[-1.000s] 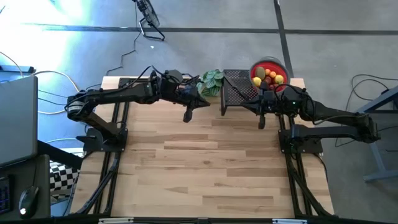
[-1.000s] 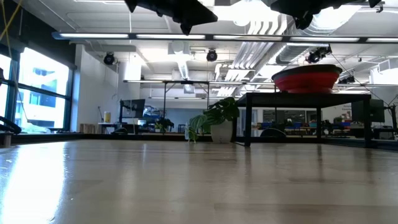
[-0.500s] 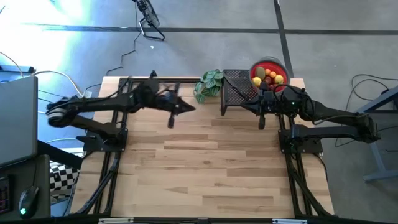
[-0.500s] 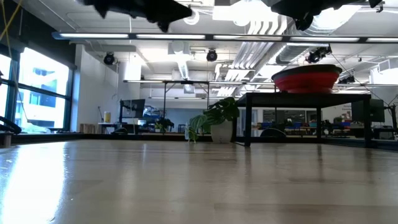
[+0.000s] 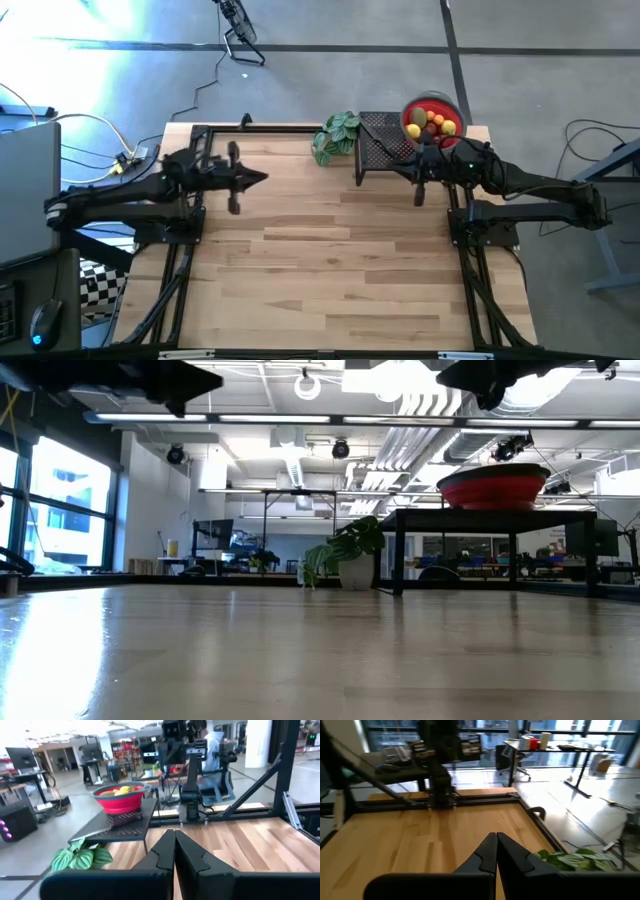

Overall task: Pick & Place Fruit
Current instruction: Return to Home Position

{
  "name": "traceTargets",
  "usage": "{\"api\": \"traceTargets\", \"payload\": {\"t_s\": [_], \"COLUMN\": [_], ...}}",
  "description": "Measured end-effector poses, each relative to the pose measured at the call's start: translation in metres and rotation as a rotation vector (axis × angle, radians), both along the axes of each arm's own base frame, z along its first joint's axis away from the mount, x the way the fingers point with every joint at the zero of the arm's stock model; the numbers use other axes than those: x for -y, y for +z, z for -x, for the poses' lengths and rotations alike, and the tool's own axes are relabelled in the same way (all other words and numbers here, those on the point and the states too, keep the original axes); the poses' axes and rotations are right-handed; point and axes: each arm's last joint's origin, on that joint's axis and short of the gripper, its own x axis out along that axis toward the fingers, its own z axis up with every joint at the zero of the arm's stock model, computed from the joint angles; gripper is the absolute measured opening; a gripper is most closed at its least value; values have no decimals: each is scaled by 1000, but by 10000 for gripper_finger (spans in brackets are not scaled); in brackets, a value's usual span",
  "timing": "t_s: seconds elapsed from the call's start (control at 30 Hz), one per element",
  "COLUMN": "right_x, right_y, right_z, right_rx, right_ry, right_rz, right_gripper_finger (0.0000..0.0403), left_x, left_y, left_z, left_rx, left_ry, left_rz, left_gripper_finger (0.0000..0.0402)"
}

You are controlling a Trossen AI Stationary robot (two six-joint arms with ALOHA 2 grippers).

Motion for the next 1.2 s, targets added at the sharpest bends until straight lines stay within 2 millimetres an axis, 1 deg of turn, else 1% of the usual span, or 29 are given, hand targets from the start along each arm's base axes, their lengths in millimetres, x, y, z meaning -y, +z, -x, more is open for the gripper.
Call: {"api": "traceTargets", "payload": {"t_s": [0.23,0.43,0.53,0.67,0.8,0.9,1.03,1.2], "right_x": [3,8,8,8,5,2,-1,-7], "right_y": [0,0,-1,-3,-10,-13,-9,0], "right_z": [1,3,3,3,4,10,19,32], "right_rx": [-5,-10,-17,-32,-102,-135,-106,-38], "right_ry": [-119,-273,-301,-292,-198,-175,-149,-69], "right_rz": [17,37,34,12,-32,-79,-84,-79], "right_gripper_finger": [2,2,3,3,3,3,3,3], "left_x": [10,15,15,16,16,17,18,18], "left_y": [-20,-36,-41,-43,-47,-48,-48,-52], "left_z": [36,52,57,61,65,69,75,75], "left_rx": [78,113,98,85,59,60,74,42], "left_ry": [-3,-5,23,46,67,101,106,108], "left_rz": [23,46,55,61,64,68,61,62], "left_gripper_finger": [0,0,0,0,0,0,0,0]}}
